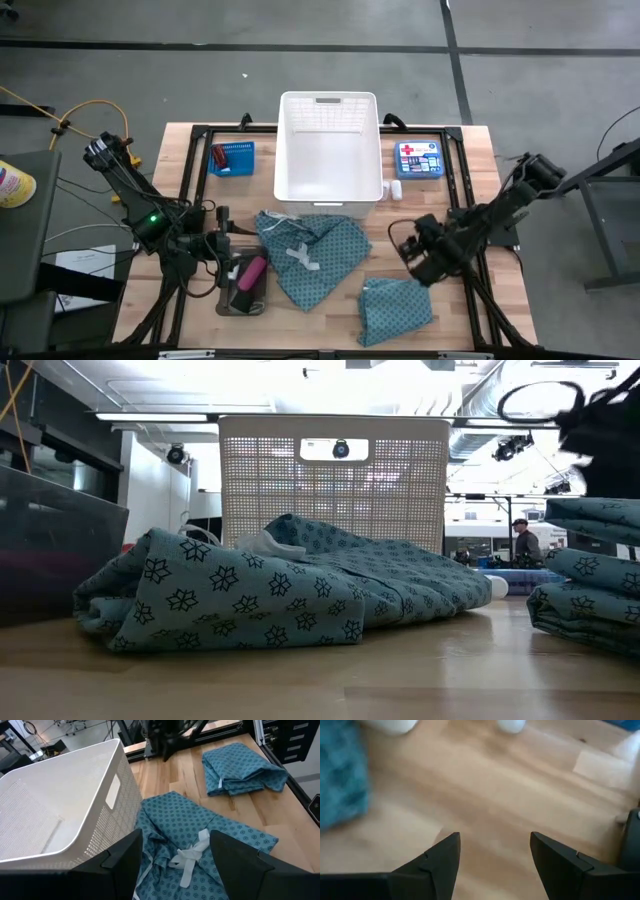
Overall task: Pick & place medical supplies in basket/bin
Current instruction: Put the white bottle into the blue bin
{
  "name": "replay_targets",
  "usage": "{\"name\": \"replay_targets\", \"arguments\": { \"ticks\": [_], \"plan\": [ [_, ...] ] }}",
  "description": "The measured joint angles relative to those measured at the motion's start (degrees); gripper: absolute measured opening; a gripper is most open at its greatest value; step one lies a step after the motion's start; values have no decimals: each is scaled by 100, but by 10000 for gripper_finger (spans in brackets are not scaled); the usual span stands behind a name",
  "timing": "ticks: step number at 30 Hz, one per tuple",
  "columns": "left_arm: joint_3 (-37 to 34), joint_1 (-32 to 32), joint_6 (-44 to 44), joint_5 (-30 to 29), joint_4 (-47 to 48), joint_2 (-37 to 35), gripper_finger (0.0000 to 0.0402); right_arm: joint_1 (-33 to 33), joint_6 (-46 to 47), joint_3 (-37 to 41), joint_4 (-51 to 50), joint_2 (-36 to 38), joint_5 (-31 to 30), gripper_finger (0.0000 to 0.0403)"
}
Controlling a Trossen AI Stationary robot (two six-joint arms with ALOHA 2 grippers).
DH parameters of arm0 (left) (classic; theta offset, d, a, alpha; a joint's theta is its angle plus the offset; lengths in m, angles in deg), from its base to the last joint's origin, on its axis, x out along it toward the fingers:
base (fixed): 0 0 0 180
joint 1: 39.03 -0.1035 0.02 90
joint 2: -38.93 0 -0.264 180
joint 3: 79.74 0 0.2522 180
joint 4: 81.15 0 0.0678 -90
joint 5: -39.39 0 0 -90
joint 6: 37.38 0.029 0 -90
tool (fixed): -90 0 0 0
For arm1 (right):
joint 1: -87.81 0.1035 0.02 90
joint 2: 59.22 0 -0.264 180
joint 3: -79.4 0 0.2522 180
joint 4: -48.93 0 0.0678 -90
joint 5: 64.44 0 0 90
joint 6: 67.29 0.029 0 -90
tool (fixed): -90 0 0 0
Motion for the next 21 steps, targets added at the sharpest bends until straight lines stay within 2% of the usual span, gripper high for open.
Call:
{"name": "replay_targets", "arguments": {
  "ticks": [5,10,14,21],
  "plan": [
    [0,0,-22,0,0,0,223,-617,-96,683,561,485,-615,228],
    [0,0,-22,0,2,0,223,-1271,-609,1199,1292,821,-1193,228],
    [-2,0,-20,-2,1,0,223,-1948,-1365,1610,2233,943,-1192,228],
    [-2,-2,-20,-4,3,0,223,-3009,-2771,1871,3753,943,-1083,228]
  ]
}}
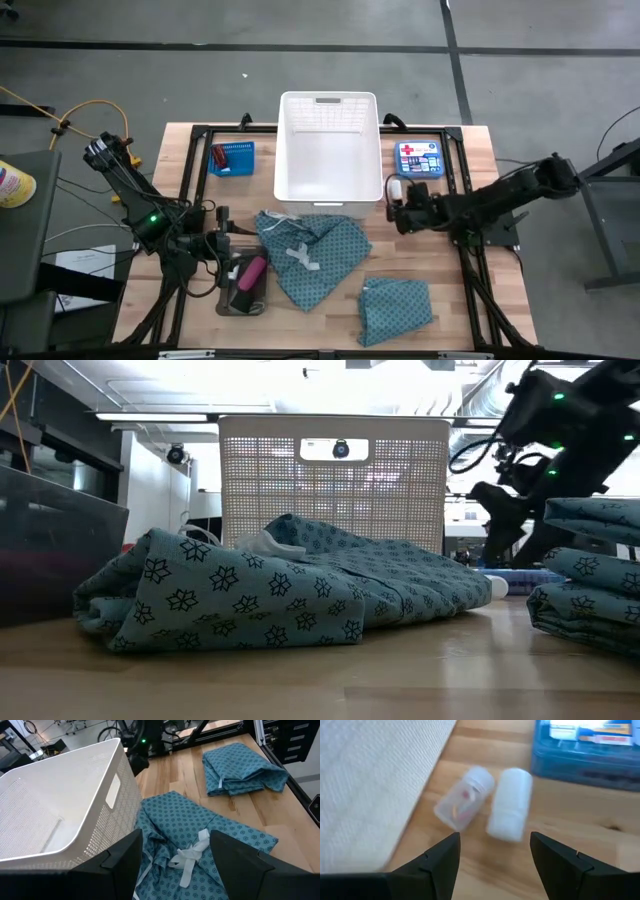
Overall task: Pick & place medical supplies in basket/bin
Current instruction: Put the white bottle into the blue bin
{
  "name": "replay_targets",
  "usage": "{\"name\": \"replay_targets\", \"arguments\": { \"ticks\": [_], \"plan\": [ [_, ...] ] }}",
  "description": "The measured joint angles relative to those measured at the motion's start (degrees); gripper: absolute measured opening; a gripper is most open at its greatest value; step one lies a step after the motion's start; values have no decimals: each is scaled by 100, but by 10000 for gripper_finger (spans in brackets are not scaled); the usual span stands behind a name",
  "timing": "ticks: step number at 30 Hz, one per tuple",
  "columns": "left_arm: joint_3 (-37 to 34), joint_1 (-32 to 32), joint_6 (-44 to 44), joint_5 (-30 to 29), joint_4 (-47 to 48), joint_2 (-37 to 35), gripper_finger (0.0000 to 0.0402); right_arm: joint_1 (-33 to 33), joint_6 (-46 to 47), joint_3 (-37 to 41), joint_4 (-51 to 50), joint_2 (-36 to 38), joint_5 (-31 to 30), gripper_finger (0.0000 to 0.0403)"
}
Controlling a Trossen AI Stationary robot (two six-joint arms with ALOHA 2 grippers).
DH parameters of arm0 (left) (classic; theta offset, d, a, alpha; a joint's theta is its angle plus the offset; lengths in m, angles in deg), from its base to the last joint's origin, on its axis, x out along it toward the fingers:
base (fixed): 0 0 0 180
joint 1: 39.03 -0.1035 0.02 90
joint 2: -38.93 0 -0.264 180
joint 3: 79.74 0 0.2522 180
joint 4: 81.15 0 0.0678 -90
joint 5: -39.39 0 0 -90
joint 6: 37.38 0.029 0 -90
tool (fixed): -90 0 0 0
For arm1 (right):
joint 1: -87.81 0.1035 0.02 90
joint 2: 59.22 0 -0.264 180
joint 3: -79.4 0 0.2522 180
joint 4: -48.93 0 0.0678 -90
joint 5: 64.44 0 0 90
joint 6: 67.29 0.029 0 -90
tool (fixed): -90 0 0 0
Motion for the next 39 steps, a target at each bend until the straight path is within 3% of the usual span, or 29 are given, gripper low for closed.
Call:
{"name": "replay_targets", "arguments": {
  "ticks": [7,14,24,31,39],
  "plan": [
    [0,0,2,-4,1,0,223,-868,-873,21,449,-43,381,228],
    [0,0,2,-4,1,0,223,-1333,-1338,21,935,-369,742,228],
    [0,0,5,-4,21,0,223,-1430,-1312,21,1299,-1187,876,228],
    [0,1,16,-4,21,0,223,-1427,-1298,21,1327,-1233,829,228],
    [0,0,22,-4,21,0,223,-1430,-1296,21,1315,-1235,822,174]
  ]
}}
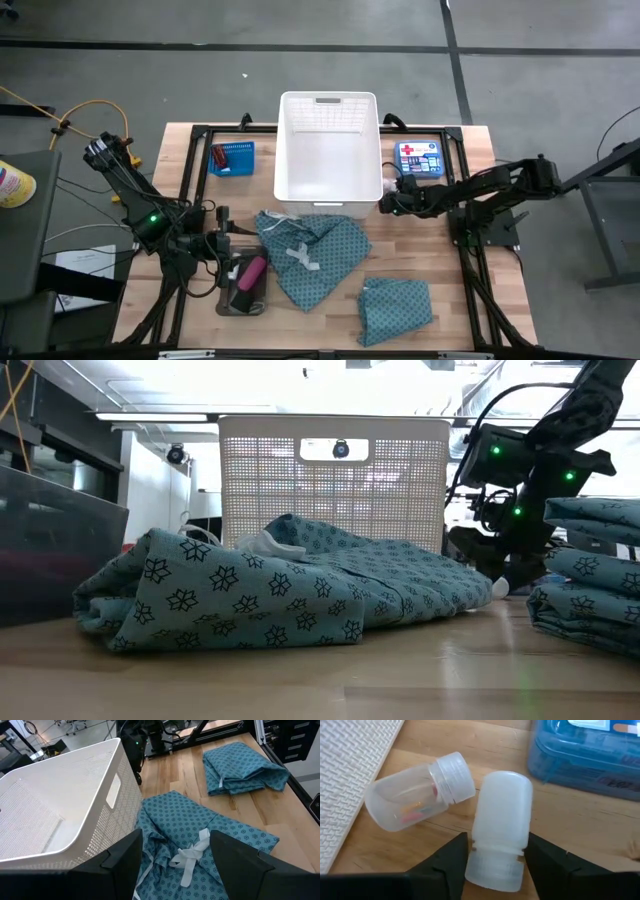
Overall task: Pick & place medical supplies in basket/bin
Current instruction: Put the white bottle into the blue bin
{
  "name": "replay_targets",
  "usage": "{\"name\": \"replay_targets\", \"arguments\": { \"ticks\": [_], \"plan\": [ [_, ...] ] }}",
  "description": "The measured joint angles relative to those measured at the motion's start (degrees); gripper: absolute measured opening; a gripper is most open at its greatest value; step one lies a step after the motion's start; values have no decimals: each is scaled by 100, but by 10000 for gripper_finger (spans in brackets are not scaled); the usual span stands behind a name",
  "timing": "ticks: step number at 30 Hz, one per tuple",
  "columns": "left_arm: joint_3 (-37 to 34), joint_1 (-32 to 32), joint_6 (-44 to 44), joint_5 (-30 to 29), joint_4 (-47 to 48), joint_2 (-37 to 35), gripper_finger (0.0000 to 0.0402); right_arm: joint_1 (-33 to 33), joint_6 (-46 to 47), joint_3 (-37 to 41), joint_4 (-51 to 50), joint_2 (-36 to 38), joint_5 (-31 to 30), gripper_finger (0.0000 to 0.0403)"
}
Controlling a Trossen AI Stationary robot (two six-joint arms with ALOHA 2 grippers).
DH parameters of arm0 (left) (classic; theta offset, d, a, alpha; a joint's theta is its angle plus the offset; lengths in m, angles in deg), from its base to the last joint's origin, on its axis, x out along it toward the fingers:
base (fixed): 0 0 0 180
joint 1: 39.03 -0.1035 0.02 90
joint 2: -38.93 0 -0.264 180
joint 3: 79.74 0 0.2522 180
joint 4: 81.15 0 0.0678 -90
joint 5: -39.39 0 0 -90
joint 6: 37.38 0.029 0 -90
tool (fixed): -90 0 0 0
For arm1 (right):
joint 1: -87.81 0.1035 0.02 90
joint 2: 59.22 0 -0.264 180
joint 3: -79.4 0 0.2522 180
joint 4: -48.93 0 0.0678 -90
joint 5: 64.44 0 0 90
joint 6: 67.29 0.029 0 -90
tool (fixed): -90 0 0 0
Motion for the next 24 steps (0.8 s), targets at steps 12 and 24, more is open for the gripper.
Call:
{"name": "replay_targets", "arguments": {
  "ticks": [12,24],
  "plan": [
    [0,0,0,0,0,0,223,2,-46,-3,-52,0,40,142],
    [-2,1,0,0,2,0,223,42,-343,-2,-872,1653,566,132]
  ]
}}
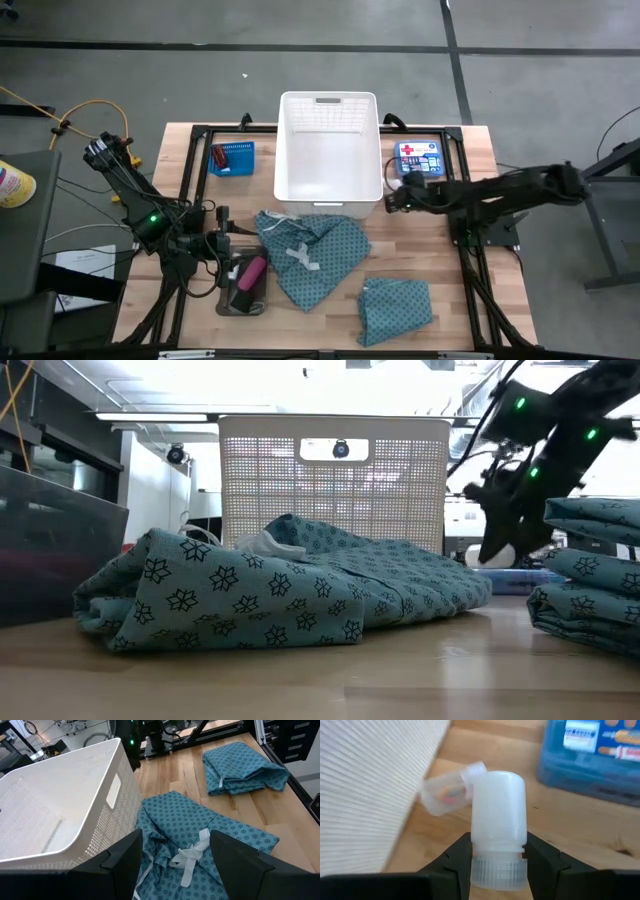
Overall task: Pick & place medical supplies in basket/bin
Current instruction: Put the white bottle into the blue bin
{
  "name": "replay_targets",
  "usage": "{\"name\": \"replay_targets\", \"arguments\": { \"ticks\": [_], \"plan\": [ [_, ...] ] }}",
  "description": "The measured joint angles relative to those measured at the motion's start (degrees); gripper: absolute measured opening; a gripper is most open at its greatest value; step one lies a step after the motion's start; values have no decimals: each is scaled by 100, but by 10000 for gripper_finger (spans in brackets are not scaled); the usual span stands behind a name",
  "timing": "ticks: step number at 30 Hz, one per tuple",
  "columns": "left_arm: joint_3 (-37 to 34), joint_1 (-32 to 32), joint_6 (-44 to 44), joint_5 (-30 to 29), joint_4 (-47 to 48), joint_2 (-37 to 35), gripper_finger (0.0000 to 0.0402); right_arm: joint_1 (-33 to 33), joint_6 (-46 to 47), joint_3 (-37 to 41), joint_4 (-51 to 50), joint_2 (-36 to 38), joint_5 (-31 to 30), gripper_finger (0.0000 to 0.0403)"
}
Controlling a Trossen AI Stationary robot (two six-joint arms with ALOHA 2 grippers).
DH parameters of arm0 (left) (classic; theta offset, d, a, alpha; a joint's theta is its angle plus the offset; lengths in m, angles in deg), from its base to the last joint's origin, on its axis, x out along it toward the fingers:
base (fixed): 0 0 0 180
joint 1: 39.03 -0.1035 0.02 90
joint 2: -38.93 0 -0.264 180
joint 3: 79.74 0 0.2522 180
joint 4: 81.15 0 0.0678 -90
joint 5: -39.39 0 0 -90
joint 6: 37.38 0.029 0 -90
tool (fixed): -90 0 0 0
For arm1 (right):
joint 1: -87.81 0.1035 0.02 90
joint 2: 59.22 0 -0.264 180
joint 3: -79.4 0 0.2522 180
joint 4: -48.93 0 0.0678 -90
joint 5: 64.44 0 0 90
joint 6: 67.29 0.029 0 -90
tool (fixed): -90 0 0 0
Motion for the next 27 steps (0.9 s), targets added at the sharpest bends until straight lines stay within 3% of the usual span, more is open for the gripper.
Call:
{"name": "replay_targets", "arguments": {
  "ticks": [7,12,19,27],
  "plan": [
    [0,-3,0,0,0,0,223,494,83,-120,-885,1539,367,132],
    [0,-3,0,0,0,0,223,1039,354,-135,-966,2175,537,132],
    [0,-3,0,-1,-1,0,223,1928,670,-135,-759,2185,855,132],
    [0,-3,-4,-2,-2,-1,223,3058,754,-135,567,1749,765,133]
  ]
}}
